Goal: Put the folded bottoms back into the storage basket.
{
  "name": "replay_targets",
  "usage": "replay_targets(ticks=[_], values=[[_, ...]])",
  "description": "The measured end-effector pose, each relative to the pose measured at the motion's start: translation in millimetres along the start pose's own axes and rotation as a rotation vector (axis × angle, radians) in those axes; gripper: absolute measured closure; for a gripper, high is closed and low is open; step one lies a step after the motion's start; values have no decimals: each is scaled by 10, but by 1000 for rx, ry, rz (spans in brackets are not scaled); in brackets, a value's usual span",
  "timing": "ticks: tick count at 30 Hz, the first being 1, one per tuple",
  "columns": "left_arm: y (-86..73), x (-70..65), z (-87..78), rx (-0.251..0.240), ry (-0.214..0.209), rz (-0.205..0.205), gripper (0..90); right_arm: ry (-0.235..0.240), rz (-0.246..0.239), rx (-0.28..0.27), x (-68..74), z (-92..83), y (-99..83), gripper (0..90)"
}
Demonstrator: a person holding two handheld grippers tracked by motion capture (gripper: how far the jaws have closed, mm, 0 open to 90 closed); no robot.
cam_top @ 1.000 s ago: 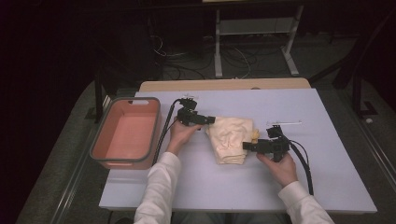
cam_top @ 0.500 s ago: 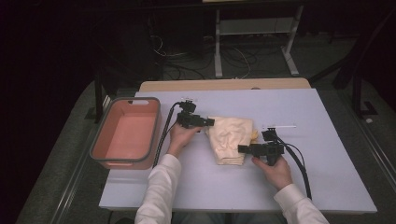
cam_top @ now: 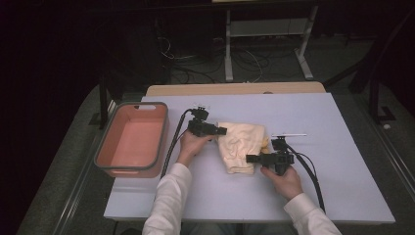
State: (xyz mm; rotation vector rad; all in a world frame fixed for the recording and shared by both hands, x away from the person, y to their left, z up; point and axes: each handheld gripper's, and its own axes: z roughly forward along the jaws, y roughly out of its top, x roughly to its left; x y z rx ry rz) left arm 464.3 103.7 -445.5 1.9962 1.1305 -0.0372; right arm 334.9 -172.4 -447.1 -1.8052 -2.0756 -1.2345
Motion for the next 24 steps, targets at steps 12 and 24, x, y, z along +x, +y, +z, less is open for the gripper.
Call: replay_targets(ticks=[12, 24], values=[[-29, -91, 68, 3, 18, -38, 457, 67, 1, 17, 0, 48, -17, 490], [-77, -110, 109, -35, 15, -158, 652, 67, -56, -7, 35, 36, -33, 603]])
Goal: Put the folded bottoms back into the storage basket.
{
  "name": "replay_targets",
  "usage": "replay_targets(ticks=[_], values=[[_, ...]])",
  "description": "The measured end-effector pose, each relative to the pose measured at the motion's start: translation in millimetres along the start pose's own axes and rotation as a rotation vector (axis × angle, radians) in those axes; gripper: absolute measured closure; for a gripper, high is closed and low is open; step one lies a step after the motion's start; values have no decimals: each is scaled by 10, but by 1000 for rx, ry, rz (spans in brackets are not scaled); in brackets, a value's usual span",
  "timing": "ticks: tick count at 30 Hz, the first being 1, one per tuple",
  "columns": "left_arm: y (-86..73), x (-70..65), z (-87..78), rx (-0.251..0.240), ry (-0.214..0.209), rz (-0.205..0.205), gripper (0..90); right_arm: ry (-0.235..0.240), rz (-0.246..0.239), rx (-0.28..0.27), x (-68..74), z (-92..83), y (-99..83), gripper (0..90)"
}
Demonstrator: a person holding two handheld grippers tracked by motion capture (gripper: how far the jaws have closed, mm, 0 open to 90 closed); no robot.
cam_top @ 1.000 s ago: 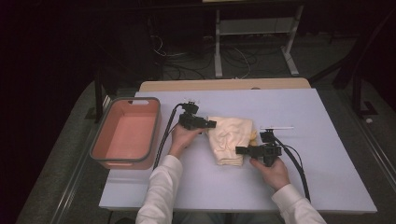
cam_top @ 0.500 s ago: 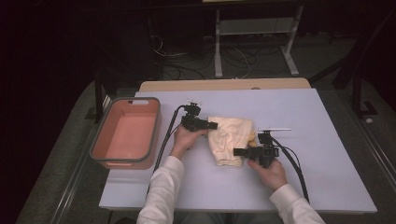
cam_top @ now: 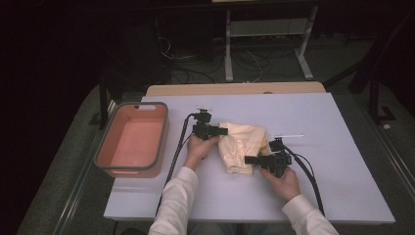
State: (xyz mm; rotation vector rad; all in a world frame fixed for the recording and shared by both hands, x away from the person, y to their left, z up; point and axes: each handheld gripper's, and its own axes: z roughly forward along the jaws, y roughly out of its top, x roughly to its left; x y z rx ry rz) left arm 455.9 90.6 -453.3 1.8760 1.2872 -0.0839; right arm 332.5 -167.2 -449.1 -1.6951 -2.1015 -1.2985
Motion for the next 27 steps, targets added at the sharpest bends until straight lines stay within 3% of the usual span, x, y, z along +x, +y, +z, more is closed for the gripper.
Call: replay_targets(ticks=[5, 8, 10, 17, 27], values=[[-14, 34, 3, -13, -29, -36, 676, 12, -17, -4, -9, -3, 6, 619], [-69, 102, 5, -56, -84, -103, 686, 42, -22, 2, -47, -11, 18, 624], [-93, 130, 2, -69, -103, -107, 687, 46, -23, 3, -51, -13, 22, 627], [-38, 56, -47, -71, -93, -76, 691, 60, -35, 0, -56, -49, 45, 641], [29, -14, -188, -87, -114, -52, 694, 75, -50, -25, -15, -127, 61, 649]])
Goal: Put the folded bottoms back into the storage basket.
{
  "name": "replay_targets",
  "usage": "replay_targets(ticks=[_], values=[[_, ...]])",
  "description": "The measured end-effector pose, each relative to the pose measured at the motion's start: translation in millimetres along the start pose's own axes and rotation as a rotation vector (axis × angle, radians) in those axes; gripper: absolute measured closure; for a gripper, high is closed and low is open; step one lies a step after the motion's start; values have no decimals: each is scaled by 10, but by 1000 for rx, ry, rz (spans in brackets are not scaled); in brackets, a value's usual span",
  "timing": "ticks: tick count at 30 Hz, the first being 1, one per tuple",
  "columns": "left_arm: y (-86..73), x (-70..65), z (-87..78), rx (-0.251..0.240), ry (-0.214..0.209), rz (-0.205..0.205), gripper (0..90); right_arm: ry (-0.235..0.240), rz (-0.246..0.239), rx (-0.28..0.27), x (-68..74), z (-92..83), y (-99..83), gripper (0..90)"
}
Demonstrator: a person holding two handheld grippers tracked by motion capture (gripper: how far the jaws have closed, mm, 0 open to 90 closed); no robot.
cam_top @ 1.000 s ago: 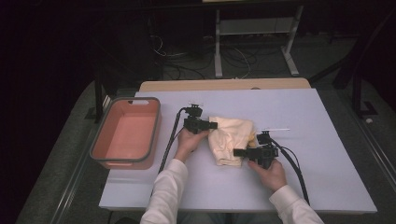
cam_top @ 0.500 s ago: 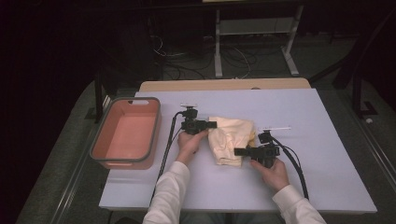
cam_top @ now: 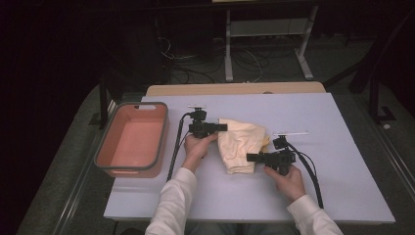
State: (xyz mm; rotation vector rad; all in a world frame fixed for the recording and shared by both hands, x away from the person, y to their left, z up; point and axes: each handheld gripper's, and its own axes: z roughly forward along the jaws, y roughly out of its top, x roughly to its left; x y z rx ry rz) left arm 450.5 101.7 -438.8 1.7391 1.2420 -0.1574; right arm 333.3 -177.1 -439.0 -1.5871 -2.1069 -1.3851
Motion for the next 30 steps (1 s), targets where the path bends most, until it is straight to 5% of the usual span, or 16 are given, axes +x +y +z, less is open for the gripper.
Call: replay_targets(ticks=[15, 30], values=[[212, -271, -255, -44, -20, 51, 695, -2, -40, -38, 161, -208, 139, 653], [384, -397, -579, -96, -17, 90, 694, 16, -93, -53, 440, -322, 360, 652]])
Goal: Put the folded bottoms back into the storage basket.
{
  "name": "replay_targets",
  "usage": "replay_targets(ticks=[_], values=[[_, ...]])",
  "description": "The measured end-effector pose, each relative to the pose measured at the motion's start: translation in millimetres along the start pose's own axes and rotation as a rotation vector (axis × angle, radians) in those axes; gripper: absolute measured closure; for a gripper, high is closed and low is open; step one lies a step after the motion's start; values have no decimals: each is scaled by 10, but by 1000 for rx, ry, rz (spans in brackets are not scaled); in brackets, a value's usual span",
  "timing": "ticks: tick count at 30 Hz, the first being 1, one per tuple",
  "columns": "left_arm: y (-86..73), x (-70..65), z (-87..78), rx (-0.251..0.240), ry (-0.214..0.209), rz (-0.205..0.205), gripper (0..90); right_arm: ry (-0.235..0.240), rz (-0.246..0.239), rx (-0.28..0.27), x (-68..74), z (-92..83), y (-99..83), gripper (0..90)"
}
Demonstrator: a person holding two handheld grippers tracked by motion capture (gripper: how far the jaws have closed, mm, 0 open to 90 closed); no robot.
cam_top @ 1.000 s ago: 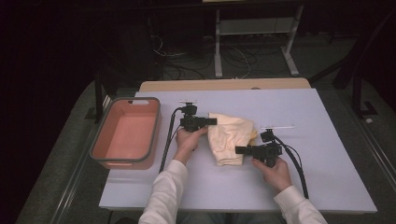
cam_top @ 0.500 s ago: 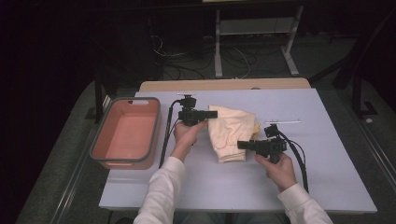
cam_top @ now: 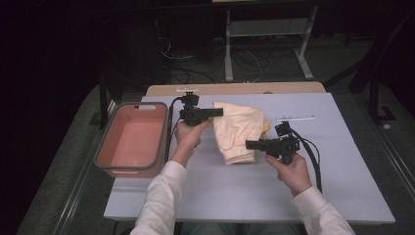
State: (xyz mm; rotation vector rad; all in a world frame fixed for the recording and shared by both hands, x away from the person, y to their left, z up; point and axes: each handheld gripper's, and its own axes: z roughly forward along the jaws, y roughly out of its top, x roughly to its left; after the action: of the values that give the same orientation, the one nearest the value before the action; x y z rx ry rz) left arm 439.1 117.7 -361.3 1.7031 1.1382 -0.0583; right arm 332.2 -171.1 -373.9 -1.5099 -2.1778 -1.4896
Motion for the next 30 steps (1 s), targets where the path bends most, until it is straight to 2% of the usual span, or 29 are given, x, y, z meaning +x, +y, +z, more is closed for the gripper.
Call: replay_targets(ticks=[15, 20, 30], values=[[188, -47, -286, -45, 0, 20, 693, 25, -40, -8, 195, -13, 214, 649], [262, -85, -379, -52, 9, 42, 694, 42, -51, -17, 255, -19, 283, 649], [368, -123, -485, -64, 16, 65, 694, 53, -63, -30, 333, -24, 374, 649]])
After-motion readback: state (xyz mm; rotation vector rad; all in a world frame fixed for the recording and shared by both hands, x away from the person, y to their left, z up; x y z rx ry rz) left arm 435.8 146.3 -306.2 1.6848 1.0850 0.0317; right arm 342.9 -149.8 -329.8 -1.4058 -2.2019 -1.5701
